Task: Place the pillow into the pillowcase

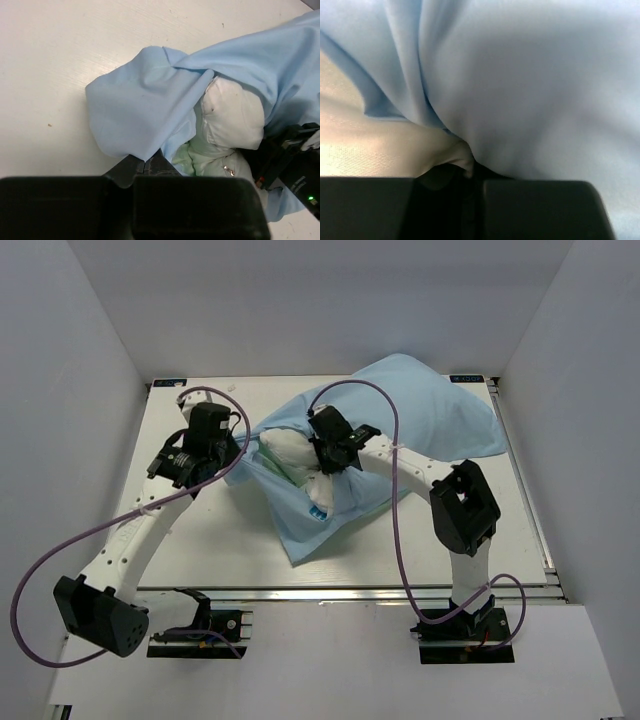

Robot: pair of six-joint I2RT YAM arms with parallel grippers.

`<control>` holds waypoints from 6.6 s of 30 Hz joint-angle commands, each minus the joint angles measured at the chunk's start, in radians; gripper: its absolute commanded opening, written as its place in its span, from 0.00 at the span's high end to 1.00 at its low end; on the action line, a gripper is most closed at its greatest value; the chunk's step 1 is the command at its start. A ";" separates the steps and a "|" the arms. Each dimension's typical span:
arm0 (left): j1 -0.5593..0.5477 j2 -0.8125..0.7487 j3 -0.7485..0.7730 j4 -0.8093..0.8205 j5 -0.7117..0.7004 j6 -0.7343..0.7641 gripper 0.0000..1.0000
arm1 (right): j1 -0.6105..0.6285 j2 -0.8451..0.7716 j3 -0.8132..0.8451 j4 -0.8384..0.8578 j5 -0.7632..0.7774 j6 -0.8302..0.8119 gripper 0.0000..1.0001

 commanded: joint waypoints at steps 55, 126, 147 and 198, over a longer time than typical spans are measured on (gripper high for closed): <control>0.077 -0.032 -0.493 0.392 0.418 -0.031 0.04 | 0.103 -0.114 0.083 -0.002 -0.335 -0.224 0.11; 0.075 -0.405 -0.367 0.109 0.223 -0.002 1.00 | 0.097 -0.265 0.086 0.172 -0.623 -0.102 0.13; 0.075 -0.402 -0.209 0.121 0.237 0.084 1.00 | 0.156 0.312 0.283 0.038 -0.542 -0.030 0.96; 0.075 -0.503 -0.335 -0.211 0.099 -0.140 0.02 | -0.660 -0.461 -0.314 0.239 -0.710 0.047 0.11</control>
